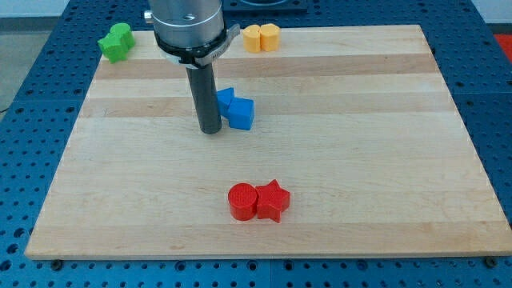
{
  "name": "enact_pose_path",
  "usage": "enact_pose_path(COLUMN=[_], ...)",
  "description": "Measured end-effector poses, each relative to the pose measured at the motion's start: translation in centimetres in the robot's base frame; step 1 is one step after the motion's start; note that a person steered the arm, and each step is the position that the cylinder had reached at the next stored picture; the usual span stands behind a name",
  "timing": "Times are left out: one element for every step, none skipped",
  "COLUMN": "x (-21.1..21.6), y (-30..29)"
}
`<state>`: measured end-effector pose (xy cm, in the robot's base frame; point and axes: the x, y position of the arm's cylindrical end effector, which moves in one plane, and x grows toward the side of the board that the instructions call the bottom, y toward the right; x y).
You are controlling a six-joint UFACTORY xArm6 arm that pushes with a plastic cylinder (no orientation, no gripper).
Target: Move the red blocks to the bottom right of the board
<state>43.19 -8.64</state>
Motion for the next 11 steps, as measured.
enact_pose_path(x=[1.3,4.4,4.6,4.4,7.5,13.1,15.5,13.8,10.4,9.0,8.9], y=[0.5,5.3,11.4,15.8,18.9,23.1,20.7,14.5,8.5,2.4,4.1])
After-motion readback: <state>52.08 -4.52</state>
